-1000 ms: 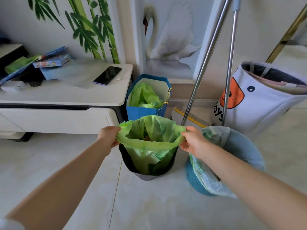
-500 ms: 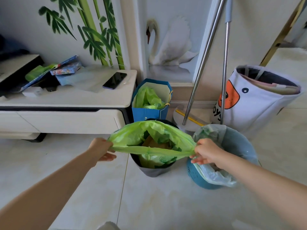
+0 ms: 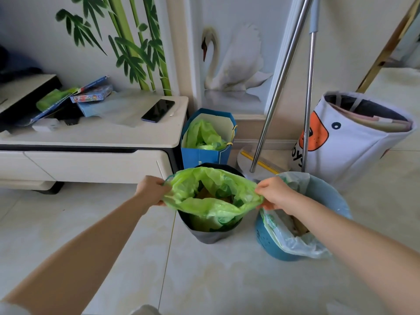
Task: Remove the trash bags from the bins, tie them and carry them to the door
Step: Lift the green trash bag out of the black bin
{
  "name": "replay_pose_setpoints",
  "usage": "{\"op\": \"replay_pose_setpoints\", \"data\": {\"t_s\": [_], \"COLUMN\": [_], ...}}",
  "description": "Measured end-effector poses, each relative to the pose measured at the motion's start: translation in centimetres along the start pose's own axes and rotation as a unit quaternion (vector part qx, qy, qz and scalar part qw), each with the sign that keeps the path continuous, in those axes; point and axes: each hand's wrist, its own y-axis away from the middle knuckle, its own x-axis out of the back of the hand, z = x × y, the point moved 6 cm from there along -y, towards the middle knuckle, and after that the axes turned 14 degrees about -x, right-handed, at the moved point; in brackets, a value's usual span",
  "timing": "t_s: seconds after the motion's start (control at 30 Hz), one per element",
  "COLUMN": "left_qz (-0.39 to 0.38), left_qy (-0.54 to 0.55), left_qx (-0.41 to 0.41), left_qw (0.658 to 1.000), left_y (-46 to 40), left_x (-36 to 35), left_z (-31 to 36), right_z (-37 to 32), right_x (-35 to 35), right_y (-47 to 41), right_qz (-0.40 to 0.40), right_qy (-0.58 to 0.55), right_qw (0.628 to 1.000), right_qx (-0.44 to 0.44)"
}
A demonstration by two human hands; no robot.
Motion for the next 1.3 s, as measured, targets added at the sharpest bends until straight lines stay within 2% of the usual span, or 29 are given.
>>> {"op": "replay_pose_setpoints", "data": {"t_s": [0.17, 0.27, 0.37, 0.57, 0.83, 1.17, 1.3], "left_qz": [0.09, 0.141, 0.161, 0.196, 0.234, 0.222, 0.197], "left_qy": [0.087, 0.074, 0.068, 0.075, 0.062, 0.066, 0.099], "left_qx": [-0.067, -0.097, -0.121, -0.176, -0.247, -0.278, -0.245], "left_qw": [0.99, 0.982, 0.977, 0.962, 0.938, 0.932, 0.944], "left_y": [-1.6, -1.9, -1.2, 2.9, 9.8, 17.3, 19.6], "left_x": [1.7, 4.1, 6.5, 10.6, 14.8, 16.2, 15.1], "left_z": [5.2, 7.8, 10.4, 16.1, 21.1, 22.1, 20.3], "right_z": [-4.2, -6.3, -8.1, -10.6, -10.8, -6.0, -3.1], "right_x": [2.5, 4.8, 7.2, 11.1, 15.0, 17.0, 16.7], "right_y": [1.3, 1.8, 3.2, 10.0, 19.2, 26.6, 28.5], "right_qz": [0.085, 0.102, 0.103, 0.113, 0.175, 0.2, 0.208], "right_qy": [-0.11, -0.202, -0.245, -0.277, -0.279, -0.266, -0.24], "right_qw": [0.988, 0.969, 0.955, 0.933, 0.903, 0.893, 0.901], "right_qx": [0.071, 0.1, 0.129, 0.197, 0.275, 0.302, 0.295]}}
